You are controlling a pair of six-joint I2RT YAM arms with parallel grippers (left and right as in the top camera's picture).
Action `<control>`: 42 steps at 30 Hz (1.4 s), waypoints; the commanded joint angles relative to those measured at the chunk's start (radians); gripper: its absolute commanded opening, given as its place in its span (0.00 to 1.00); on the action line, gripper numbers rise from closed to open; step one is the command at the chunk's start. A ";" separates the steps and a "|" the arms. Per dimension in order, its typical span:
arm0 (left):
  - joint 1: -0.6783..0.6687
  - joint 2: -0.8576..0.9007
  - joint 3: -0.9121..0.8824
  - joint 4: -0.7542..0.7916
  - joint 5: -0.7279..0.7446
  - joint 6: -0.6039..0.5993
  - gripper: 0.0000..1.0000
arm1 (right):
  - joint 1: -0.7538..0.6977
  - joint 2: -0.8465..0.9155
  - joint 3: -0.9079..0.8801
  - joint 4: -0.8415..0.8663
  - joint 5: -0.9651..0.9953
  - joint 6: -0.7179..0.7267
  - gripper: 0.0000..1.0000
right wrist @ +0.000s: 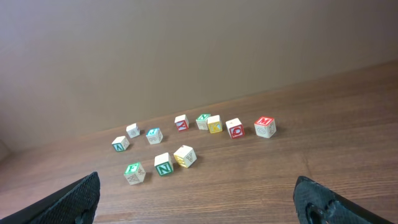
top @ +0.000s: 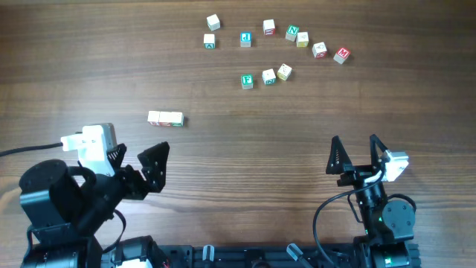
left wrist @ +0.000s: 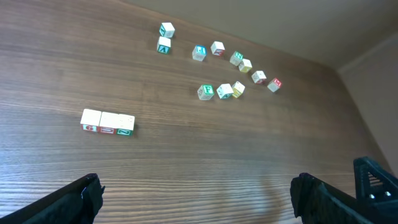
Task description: Form a horizontal line
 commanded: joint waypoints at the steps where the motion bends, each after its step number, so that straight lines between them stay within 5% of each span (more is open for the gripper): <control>1: -0.064 -0.011 -0.006 0.031 -0.002 0.015 1.00 | -0.004 -0.001 -0.001 0.002 -0.019 0.008 1.00; 7: -0.130 -0.158 -0.108 0.240 -0.105 0.016 1.00 | -0.004 -0.001 -0.001 0.002 -0.019 0.008 1.00; 13: -0.132 -0.428 -0.419 0.494 -0.273 0.016 1.00 | -0.004 -0.001 -0.001 0.002 -0.019 0.008 1.00; 22: -0.137 -0.595 -0.893 0.985 -0.393 0.016 1.00 | -0.004 -0.001 -0.001 0.002 -0.019 0.008 1.00; 33: -0.140 -0.634 -1.053 1.091 -0.504 0.034 1.00 | -0.004 -0.001 -0.001 0.002 -0.019 0.008 1.00; 42: -0.158 -0.634 -1.065 0.977 -0.508 0.034 1.00 | -0.004 -0.001 -0.001 0.002 -0.019 0.008 1.00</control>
